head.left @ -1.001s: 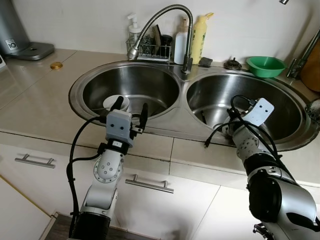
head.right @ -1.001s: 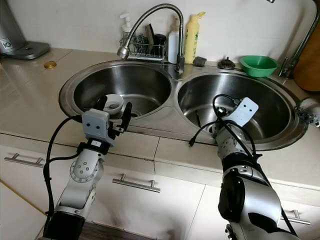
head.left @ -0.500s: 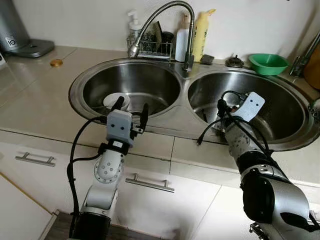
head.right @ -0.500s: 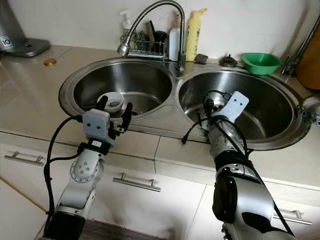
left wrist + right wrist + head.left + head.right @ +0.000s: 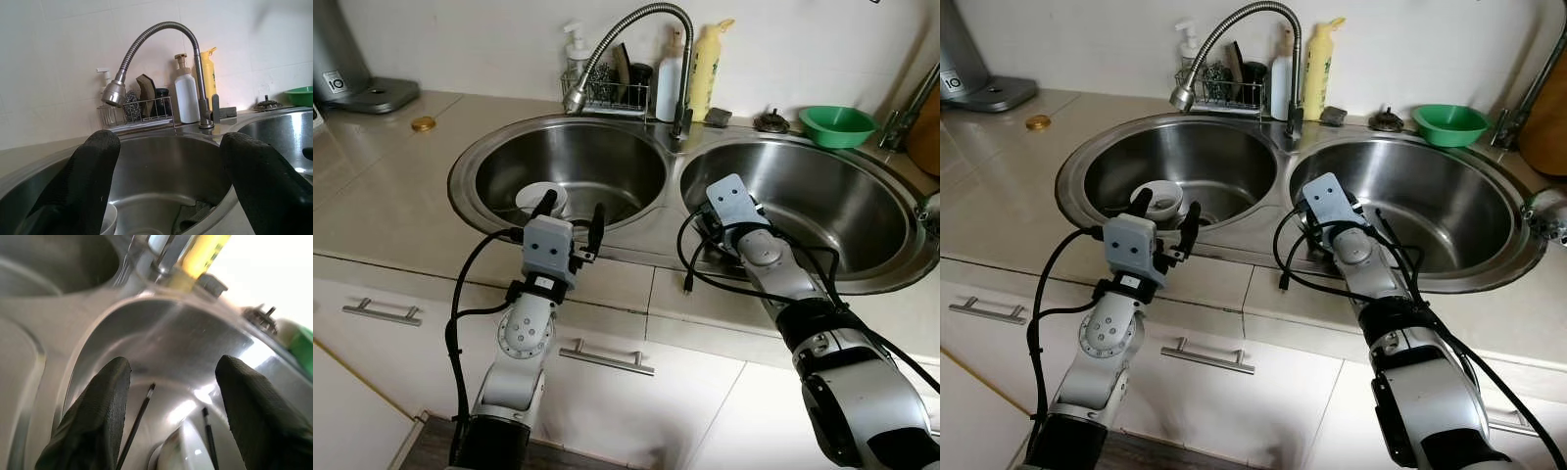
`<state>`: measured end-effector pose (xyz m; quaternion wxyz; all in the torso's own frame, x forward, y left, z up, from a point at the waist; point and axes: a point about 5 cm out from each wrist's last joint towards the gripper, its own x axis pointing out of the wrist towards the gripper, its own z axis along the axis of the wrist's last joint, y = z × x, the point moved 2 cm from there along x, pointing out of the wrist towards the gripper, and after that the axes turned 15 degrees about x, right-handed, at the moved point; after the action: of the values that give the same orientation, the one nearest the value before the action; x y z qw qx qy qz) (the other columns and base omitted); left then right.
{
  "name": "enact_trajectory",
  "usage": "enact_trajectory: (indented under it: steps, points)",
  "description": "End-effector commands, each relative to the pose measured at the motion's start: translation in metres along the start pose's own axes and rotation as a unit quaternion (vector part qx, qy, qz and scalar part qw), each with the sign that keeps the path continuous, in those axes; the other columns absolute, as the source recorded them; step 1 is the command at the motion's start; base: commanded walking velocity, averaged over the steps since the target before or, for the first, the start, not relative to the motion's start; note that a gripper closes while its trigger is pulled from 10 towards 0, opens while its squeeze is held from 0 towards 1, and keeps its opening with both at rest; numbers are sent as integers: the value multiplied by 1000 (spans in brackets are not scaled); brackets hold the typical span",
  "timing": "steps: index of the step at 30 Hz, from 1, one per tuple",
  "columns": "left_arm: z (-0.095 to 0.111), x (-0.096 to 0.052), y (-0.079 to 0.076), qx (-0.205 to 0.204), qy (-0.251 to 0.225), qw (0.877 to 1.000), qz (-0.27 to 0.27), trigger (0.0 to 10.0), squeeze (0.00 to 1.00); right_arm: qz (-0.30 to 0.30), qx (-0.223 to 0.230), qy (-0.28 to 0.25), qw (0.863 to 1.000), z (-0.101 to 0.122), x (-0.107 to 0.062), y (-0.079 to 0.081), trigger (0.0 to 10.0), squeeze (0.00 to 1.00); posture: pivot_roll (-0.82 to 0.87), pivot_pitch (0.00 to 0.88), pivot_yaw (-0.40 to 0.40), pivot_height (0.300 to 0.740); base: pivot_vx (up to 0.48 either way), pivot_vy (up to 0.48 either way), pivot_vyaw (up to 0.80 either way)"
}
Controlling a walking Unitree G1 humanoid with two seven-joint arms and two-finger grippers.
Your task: Kitchen organization
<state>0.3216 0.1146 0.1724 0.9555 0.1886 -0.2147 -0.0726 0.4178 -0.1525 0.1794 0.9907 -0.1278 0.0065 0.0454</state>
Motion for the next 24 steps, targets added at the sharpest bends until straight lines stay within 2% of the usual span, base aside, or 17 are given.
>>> enact_trajectory:
  steps: [1, 6, 7, 10, 15, 24]
  points:
    - [1, 1, -2, -6, -2, 1000, -2, 10000, 0, -14, 27, -77, 997, 25, -4, -5, 10000, 0, 68, 0, -5, 740, 0, 0, 0]
    - [3, 1, 3, -18, -6, 1000, 12, 10000, 0, -16, 81, -168, 982, 49, -20, -3, 10000, 0, 73, 0, -10, 740, 0, 0, 0]
    - [4, 1, 5, -22, -7, 1000, 15, 10000, 0, -22, 100, -205, 973, 59, -28, -3, 10000, 0, 76, 0, -11, 740, 0, 0, 0]
    - [5, 0, 5, -20, -11, 1000, 12, 10000, 0, -16, 124, -249, 960, 73, -43, 2, 10000, 0, 70, 0, -8, 740, 0, 100, 0]
    - [6, 0, 2, -23, -12, 1000, 6, 10000, 0, -8, 142, -262, 955, 76, -53, 7, 10000, 0, 66, 0, -5, 740, 0, 444, 0]
    - [7, 1, 2, -24, -16, 1000, 4, 10000, 0, -6, 145, -247, 958, 67, -66, 11, 10000, 0, 61, 0, -3, 740, 0, 480, 0]
